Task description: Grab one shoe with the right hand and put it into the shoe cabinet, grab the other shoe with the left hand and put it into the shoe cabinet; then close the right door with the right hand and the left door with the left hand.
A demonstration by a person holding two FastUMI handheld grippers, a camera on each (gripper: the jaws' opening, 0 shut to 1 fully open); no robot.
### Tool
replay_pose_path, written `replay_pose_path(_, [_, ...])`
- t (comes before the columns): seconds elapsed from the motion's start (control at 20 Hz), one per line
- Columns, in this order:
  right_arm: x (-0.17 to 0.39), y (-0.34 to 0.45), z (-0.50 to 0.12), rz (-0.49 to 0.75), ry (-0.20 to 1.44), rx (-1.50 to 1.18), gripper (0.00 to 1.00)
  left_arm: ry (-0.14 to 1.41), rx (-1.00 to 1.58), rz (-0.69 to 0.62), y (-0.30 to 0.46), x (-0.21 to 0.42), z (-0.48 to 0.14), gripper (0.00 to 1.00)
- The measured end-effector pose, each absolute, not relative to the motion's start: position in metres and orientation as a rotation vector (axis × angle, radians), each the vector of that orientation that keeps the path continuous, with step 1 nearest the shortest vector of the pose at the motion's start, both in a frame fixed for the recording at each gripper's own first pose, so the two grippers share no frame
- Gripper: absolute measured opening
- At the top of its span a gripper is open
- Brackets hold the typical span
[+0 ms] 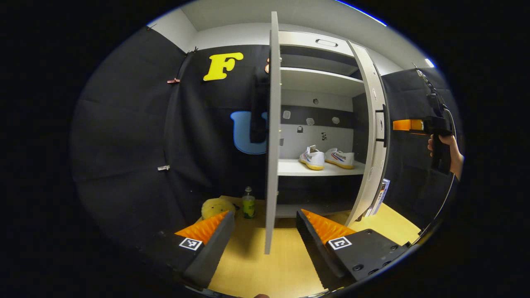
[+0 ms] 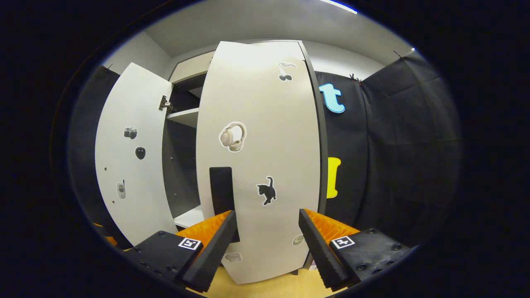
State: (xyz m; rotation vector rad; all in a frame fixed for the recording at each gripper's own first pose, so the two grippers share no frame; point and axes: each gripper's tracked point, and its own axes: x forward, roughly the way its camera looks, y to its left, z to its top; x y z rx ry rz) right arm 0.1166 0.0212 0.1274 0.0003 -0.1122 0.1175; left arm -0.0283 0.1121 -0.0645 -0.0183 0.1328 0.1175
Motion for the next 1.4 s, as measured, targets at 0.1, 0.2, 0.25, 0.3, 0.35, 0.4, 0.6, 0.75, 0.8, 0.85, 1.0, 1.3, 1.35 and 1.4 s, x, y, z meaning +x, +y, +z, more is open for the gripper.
replay_pose_path(0.1, [0.108, 0.028, 0.109, 0.114, -0.078, 0.021, 0.98, 0.144, -0.028, 0.129, 0.131, -0.031, -0.071, 0.94])
replay_pose_path(0.2, [0.097, 0.024, 0.089, 0.099, -0.041, 0.031, 0.98, 0.151, -0.04, 0.151, 0.151, -0.031, -0.071, 0.94])
replay_pose_path(0.25, [0.092, 0.024, 0.08, 0.094, -0.024, 0.039, 0.98, 0.145, -0.042, 0.161, 0.159, -0.03, -0.068, 0.94])
replay_pose_path(0.3, [0.087, 0.022, 0.069, 0.087, -0.004, 0.047, 0.98, 0.137, -0.038, 0.171, 0.168, -0.029, -0.064, 0.95])
replay_pose_path(0.35, [0.084, 0.021, 0.058, 0.078, 0.018, 0.056, 0.98, 0.131, -0.03, 0.18, 0.181, -0.027, -0.061, 0.94])
replay_pose_path(0.4, [0.08, 0.02, 0.047, 0.07, 0.042, 0.067, 0.97, 0.125, -0.02, 0.188, 0.192, -0.024, -0.057, 0.94])
replay_pose_path(0.6, [0.069, 0.022, 0.021, 0.058, 0.102, 0.114, 0.98, 0.097, -0.014, 0.184, 0.215, 0.0, -0.023, 0.94])
replay_pose_path(0.75, [0.06, 0.017, 0.008, 0.036, 0.124, 0.118, 0.98, 0.046, -0.011, 0.167, 0.229, 0.019, 0.013, 0.94])
replay_pose_path(0.8, [0.057, 0.016, 0.004, 0.03, 0.134, 0.117, 0.98, 0.032, -0.014, 0.15, 0.229, 0.027, 0.024, 0.94])
replay_pose_path(0.85, [0.055, 0.013, -0.001, 0.023, 0.144, 0.117, 0.98, 0.022, -0.018, 0.129, 0.229, 0.035, 0.035, 0.94])
replay_pose_path(1.0, [0.049, 0.01, -0.01, 0.009, 0.166, 0.123, 0.98, -0.002, -0.05, 0.061, 0.224, 0.06, 0.066, 0.94])
replay_pose_path(1.3, [0.04, -0.005, -0.018, -0.032, 0.187, 0.136, 0.98, -0.04, -0.072, -0.037, 0.211, 0.096, 0.11, 0.94])
replay_pose_path(1.35, [0.038, -0.009, -0.019, -0.041, 0.189, 0.141, 0.98, -0.042, -0.062, -0.049, 0.208, 0.098, 0.116, 0.94])
replay_pose_path(1.4, [0.037, -0.013, -0.019, -0.049, 0.19, 0.146, 0.98, -0.042, -0.049, -0.061, 0.203, 0.099, 0.119, 0.94])
